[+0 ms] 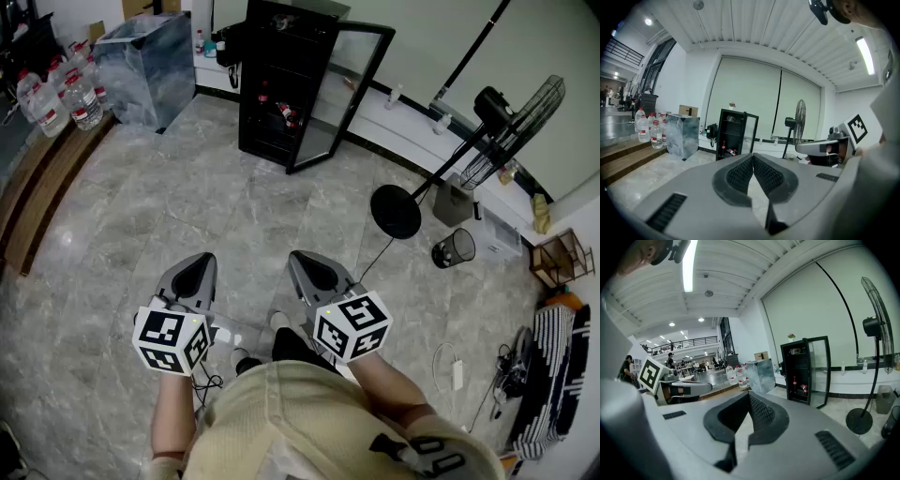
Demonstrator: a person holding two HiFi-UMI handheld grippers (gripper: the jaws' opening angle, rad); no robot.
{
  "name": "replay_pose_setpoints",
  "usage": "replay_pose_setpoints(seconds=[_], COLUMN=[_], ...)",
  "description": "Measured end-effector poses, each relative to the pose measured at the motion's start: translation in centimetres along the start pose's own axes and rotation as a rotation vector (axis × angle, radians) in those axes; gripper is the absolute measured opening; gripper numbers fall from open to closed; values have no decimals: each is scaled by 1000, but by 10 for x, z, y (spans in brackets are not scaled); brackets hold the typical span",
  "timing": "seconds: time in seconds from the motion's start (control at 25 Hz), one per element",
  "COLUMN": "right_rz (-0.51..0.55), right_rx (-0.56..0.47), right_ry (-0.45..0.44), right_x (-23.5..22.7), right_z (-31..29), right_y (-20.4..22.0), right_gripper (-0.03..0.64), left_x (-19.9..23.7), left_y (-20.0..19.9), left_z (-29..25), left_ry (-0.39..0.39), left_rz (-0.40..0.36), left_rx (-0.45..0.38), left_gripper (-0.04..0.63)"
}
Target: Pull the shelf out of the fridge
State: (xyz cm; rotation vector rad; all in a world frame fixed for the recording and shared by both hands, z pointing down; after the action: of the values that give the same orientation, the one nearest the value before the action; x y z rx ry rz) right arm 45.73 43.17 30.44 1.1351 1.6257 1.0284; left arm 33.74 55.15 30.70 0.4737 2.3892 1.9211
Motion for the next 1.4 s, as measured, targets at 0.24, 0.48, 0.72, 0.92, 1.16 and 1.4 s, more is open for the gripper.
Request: replay_pose_setpoints(seconds=[0.24, 0.48, 0.72, 0.92, 1.16, 1.4], right_rz=[-1, -37, -62, -66, -98, -93], right_rx=[11, 3, 25, 34, 52, 61], right_ry=[21, -10, -36, -53, -87, -109], right_x=[-2, 0, -13, -37, -73, -115], right_z=[0, -10, -28, -45, -67, -100], right_y=[6, 10, 8, -1, -7, -31], right_gripper=[14, 15, 15, 17, 17, 17], left_x=[-1, 2, 6, 6, 8, 20], left_y=[3, 11, 11, 4, -4, -27], left_z=[0, 8, -4, -30, -70, -121], left_ry=[14, 5, -7, -22, -41, -81], left_rz=[14, 33, 79, 76, 97, 91], left_rx=[2, 0, 7, 18, 22, 26], left_gripper=[15, 15, 15, 15, 15, 15])
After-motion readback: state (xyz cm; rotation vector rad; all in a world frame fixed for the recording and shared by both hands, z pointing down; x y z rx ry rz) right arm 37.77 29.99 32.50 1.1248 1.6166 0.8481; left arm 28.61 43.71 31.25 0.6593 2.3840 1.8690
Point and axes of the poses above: the fingertips, and each gripper's own axes: z backward along the fingers, x to its left, y out of its underside, the point moved 3 cm from there along z, backward along the fingers, and after that the axes turned 1 degree about y, right-handed, at the moved point
